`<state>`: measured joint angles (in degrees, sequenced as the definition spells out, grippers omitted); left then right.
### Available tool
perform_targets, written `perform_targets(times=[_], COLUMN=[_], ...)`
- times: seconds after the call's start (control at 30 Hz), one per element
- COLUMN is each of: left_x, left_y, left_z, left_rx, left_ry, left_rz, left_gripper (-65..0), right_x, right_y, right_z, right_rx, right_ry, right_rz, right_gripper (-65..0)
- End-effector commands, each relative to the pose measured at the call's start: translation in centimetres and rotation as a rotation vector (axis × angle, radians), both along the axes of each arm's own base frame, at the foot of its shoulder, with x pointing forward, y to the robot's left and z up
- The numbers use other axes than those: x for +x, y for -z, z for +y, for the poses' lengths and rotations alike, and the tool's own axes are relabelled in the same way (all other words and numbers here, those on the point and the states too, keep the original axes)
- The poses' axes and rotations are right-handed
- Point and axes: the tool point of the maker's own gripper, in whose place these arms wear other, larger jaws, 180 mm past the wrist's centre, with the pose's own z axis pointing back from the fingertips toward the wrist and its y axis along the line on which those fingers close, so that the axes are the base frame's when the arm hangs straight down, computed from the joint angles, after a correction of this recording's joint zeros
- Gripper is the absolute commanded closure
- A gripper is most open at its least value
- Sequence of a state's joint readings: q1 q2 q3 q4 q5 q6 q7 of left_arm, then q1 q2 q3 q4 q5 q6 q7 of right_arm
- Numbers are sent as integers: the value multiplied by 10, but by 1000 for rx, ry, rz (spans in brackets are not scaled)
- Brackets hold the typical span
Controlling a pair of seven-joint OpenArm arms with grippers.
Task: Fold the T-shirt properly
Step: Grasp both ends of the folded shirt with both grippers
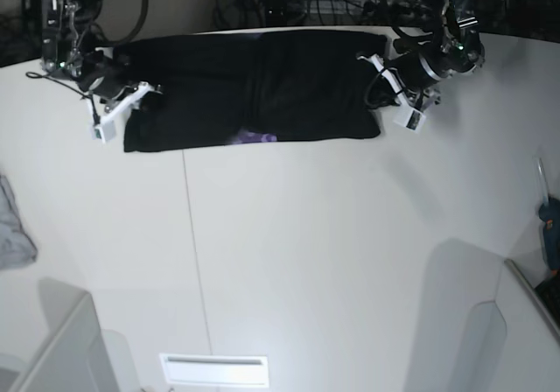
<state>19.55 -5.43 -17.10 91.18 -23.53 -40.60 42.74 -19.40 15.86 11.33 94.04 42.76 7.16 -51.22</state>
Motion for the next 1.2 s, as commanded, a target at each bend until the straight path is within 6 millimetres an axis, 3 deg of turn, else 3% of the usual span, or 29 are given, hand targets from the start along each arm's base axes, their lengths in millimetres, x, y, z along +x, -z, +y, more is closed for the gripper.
perform_targets(times=[0.0, 0.07, 0.43, 0.57, 0.77, 1.03, 1.17], left_x=[-32, -29, 24, 39, 44, 30, 26], left_y=[28, 29, 6, -2, -17, -10, -9], left_z=[6, 1, -25, -23, -21, -22, -21], left_rx=[105, 93, 35, 39, 57, 63, 65], left_ry=[59, 67, 62, 55, 59, 65, 65], left_rz=[155, 154, 38, 7, -44, -13, -7], left_gripper=[0, 0, 0, 0, 0, 0, 0], right_x=[-7, -3, 49, 64, 74, 65, 60], right_y=[8, 12, -15, -28, -64, -98, -105], right_z=[-3, -7, -37, -46, -32, 8, 26], right_rx=[-24, -21, -84, -105, -113, -47, -9], right_ry=[-22, -18, -2, 53, 3, -13, -29], right_rz=[60, 88, 22, 11, -56, -89, -101], right_gripper=[-92, -2, 0, 0, 0, 0, 0])
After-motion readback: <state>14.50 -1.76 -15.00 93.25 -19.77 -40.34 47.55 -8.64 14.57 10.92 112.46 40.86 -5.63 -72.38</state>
